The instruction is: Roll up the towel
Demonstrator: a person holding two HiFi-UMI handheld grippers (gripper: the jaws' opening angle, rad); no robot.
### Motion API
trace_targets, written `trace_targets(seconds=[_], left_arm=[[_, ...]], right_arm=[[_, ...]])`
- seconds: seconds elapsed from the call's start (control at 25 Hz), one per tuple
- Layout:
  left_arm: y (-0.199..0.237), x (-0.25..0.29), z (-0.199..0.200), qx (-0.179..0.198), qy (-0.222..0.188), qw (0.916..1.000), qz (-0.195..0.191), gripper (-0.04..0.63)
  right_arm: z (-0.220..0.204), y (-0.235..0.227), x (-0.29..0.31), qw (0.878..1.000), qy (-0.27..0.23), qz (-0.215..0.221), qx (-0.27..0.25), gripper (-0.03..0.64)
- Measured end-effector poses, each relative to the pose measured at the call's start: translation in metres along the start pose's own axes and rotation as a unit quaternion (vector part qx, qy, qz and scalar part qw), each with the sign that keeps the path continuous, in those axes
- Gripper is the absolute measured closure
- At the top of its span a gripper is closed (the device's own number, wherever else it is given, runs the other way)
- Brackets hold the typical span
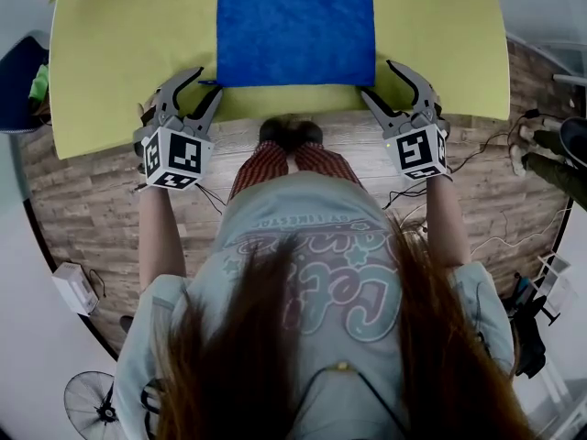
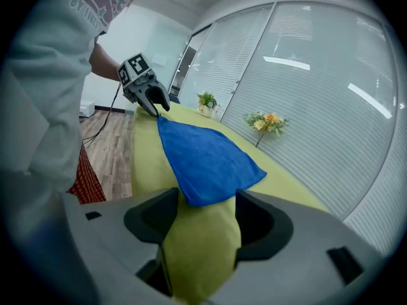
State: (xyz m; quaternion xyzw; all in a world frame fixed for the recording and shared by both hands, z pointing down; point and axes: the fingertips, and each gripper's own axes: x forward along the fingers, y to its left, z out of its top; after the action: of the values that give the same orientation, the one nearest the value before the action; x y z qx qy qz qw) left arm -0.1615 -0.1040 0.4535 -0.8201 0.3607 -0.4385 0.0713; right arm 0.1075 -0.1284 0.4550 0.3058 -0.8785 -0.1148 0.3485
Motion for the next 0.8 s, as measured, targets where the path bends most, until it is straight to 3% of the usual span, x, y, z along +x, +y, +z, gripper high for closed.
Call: trace_targets(seconds=[0.16,0.4,0.52,0.64,0.8], left_arm=[[-0.009,0.004,-0.002,0.026,0.009,0.9992,-0.03,0.414],[-0.022,0.006,0.002,0.003,0.006,0.9964,-0.084,0.426],[-0.022,0.008,0.0,-0.026,0.017,0.9929,-0.115,0.433],[-0.024,0.009,0.0,-0.076,0.021,0.9849,-0.154,0.487],[-0.026,0.01,0.002,-0.07,0.032,0.986,-0.148,0.572]], right_arm=[[0.001,0.001,0.002,1.0,0.0,0.003,-0.008,0.334],[0.0,0.003,0.002,0.999,0.001,0.015,-0.03,0.366],[-0.001,0.006,0.006,0.998,0.013,0.02,-0.055,0.477],[-0.002,0.013,0.011,0.997,0.016,0.023,-0.069,0.585],[-0.002,0.011,0.008,0.998,0.011,0.015,-0.062,0.6]])
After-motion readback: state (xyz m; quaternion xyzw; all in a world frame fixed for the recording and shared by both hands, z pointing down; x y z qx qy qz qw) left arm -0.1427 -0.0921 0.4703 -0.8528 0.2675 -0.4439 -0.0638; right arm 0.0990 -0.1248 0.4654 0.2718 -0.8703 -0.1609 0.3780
